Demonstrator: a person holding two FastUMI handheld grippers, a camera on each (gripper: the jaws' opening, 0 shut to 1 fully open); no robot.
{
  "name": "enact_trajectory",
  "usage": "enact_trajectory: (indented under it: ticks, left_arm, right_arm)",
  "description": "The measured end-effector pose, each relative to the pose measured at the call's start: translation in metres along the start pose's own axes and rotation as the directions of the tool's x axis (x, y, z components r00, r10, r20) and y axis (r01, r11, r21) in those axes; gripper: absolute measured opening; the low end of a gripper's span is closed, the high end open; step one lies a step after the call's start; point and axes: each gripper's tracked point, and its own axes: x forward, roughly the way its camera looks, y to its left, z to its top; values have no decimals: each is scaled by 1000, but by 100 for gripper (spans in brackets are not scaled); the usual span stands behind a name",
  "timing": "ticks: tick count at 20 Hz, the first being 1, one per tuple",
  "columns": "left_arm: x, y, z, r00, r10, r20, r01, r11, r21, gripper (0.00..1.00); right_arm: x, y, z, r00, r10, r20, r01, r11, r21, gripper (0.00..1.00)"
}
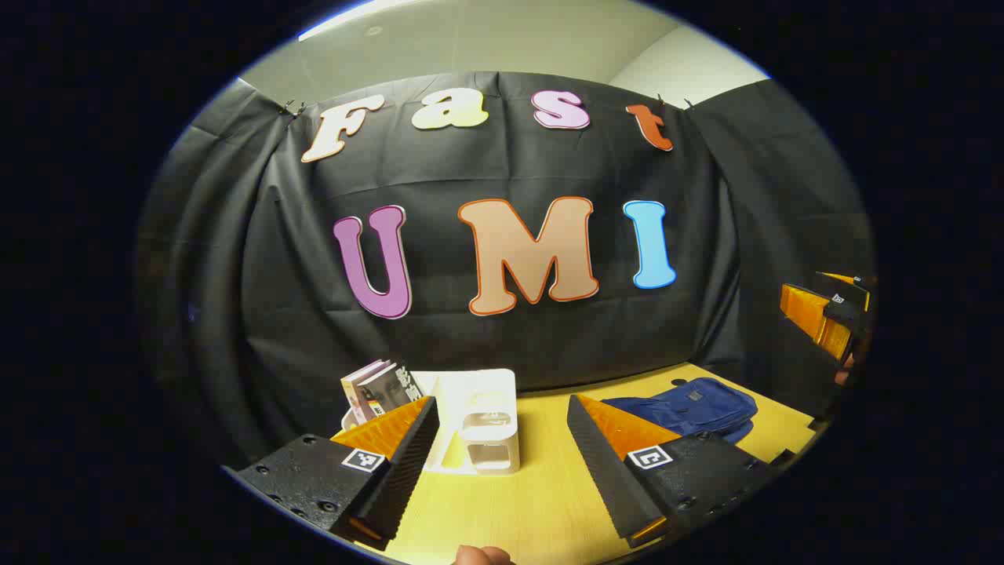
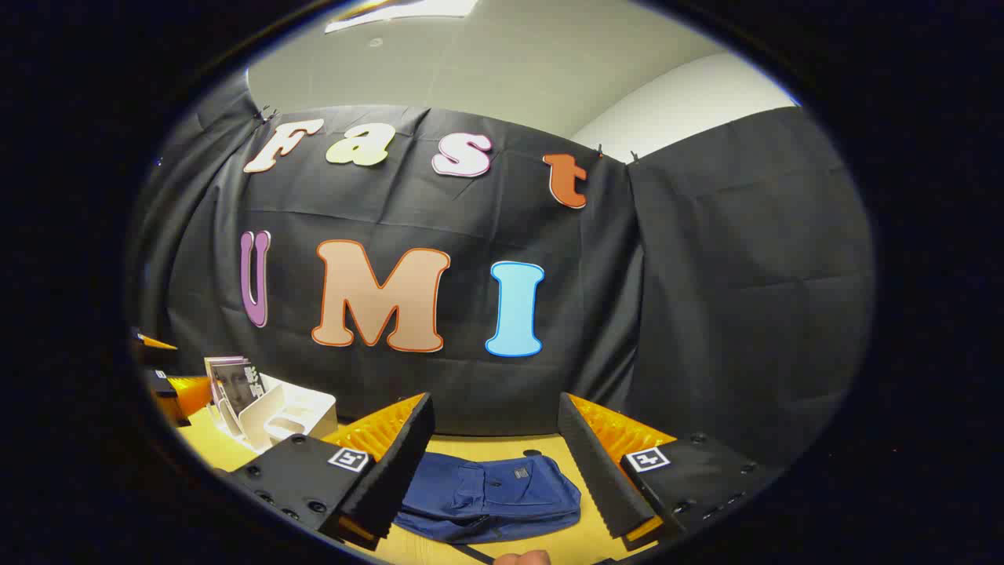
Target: Open the schoolbag, grab two books from the bookshelf and put them into the schoolbag.
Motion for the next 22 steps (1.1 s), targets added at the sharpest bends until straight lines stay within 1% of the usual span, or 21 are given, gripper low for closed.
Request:
enact_trajectory:
  ticks: [8, 11, 12, 14, 18, 22]
  left_arm:
    - [2, 12, -1, 1000, 16, -3, -16, 1000, 14, 96]
    - [6, 19, -2, 1000, 23, -8, -23, 1000, 12, 96]
    - [6, 21, -2, 1000, 27, -8, -27, 1000, 10, 96]
    - [8, 25, -3, 999, 35, -13, -35, 999, 6, 96]
    - [11, 31, -4, 999, 48, -14, -48, 999, 2, 96]
    - [12, 36, -10, 998, 55, -26, -55, 998, 1, 96]
  right_arm:
    - [13, 19, 0, 1000, 22, -9, -22, 1000, 10, 100]
    - [16, 27, 2, 999, 33, -6, -33, 999, -1, 100]
    - [18, 30, 2, 999, 37, -6, -37, 999, -4, 98]
    - [20, 34, 4, 999, 46, -3, -46, 999, -4, 100]
    - [26, 44, 0, 998, 67, -11, -68, 997, -24, 98]
    - [30, 52, -2, 996, 89, -16, -90, 995, -37, 98]
